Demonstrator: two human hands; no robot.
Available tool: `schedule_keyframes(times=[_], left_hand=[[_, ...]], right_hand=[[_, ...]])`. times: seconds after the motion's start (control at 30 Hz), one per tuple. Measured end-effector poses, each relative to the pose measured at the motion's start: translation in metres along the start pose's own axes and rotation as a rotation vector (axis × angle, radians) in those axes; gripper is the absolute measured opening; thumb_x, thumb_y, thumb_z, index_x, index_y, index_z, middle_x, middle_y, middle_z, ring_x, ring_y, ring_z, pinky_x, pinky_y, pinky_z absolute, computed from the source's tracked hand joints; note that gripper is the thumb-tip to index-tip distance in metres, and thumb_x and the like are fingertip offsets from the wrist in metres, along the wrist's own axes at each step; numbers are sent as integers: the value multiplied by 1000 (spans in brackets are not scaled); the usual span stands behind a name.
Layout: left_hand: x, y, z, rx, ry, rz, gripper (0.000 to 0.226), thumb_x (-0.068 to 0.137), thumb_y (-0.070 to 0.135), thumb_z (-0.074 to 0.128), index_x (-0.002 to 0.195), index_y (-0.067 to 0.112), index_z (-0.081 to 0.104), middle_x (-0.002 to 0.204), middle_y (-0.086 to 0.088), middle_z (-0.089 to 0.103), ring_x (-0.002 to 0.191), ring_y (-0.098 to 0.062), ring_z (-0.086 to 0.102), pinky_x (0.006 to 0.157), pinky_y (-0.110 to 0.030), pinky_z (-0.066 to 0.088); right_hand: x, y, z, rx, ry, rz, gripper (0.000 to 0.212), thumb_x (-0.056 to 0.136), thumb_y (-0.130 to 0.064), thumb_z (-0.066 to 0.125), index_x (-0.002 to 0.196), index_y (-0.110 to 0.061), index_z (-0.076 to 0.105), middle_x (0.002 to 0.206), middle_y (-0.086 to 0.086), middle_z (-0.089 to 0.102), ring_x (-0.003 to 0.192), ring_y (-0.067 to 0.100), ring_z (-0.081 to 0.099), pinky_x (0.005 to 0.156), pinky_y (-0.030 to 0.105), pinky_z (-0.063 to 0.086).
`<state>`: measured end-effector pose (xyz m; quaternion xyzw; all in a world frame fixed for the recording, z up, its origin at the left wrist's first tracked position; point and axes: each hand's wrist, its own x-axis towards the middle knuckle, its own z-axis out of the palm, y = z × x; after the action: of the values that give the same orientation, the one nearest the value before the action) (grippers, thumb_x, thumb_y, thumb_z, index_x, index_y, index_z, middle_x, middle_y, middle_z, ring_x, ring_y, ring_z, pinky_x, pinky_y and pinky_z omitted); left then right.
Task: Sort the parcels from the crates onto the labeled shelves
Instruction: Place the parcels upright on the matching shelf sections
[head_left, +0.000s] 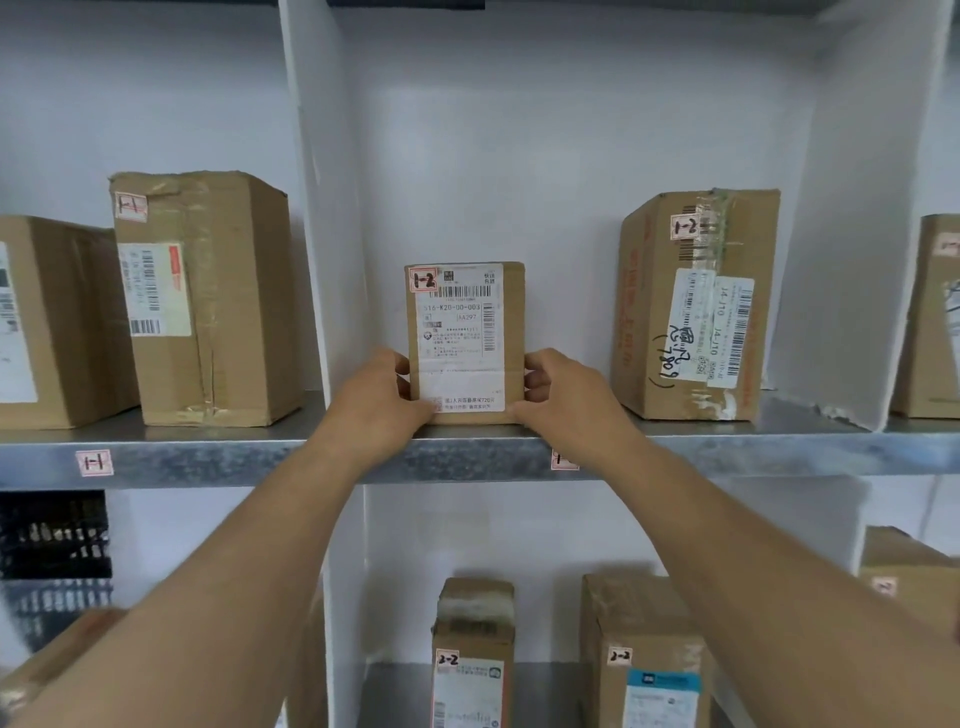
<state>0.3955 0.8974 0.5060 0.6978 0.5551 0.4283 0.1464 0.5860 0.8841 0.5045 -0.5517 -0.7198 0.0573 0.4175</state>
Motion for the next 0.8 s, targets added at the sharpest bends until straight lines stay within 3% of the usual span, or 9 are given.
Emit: schedule_keyframes(times=[0.13,0.23,0.3,0.37,0.5,0.6,0.7,0.8], left_hand=[[3,1,-2,-3,-27,-10,42,88,17,67,125,14,47,108,1,61,92,-14,55,72,-22,40],[1,0,-3,-52,-11,-28,55,87,20,69,133,12,42,118,-3,60,99,-18,57,83,-30,45],[-6,0,-5,-122,66,-28,58,86,22,70,136,11,41,118,-1,58,102,-17,57,86,-31,47],[-17,5,-3,-144,171,6,54,88,22,68,134,12,42,113,3,54,102,-13,54,79,-23,41],[-34,28,4,-195,336,191,34,89,18,65,119,17,48,106,4,55,96,-12,56,79,-19,42],[-36,61,27,-286,330,290,31,89,11,62,116,19,50,99,7,55,85,-2,55,75,-13,44],[-33,94,65,-296,277,323,34,89,10,61,120,18,51,99,5,56,83,-1,54,74,-4,41],[-25,115,101,-271,175,262,47,91,18,62,134,16,44,117,2,56,99,-8,54,80,-12,39]], right_hand=[[-1,-3,0,5,-1,27,42,85,-20,70,123,-16,54,116,-1,66,101,15,63,92,37,52],[-4,-6,-2,14,23,36,51,84,-22,72,129,-15,50,122,0,62,105,15,61,94,34,51],[-8,-8,-4,36,61,33,60,84,-22,71,137,-12,45,130,2,56,112,15,57,96,30,48],[-16,-4,-14,52,118,-3,62,85,-21,70,140,-12,43,134,3,53,113,13,55,97,28,46],[-31,13,-43,46,278,-129,48,87,-18,68,131,-13,51,120,-1,53,96,5,52,89,22,46],[-38,32,-73,59,445,-145,36,86,-12,66,121,-12,57,110,-2,52,88,7,51,83,22,47],[-41,62,-103,86,564,-95,35,86,-8,63,120,-10,54,117,3,52,91,9,52,80,19,47],[-39,94,-124,72,567,16,44,86,-11,65,126,-15,48,129,4,48,106,12,54,94,32,51]])
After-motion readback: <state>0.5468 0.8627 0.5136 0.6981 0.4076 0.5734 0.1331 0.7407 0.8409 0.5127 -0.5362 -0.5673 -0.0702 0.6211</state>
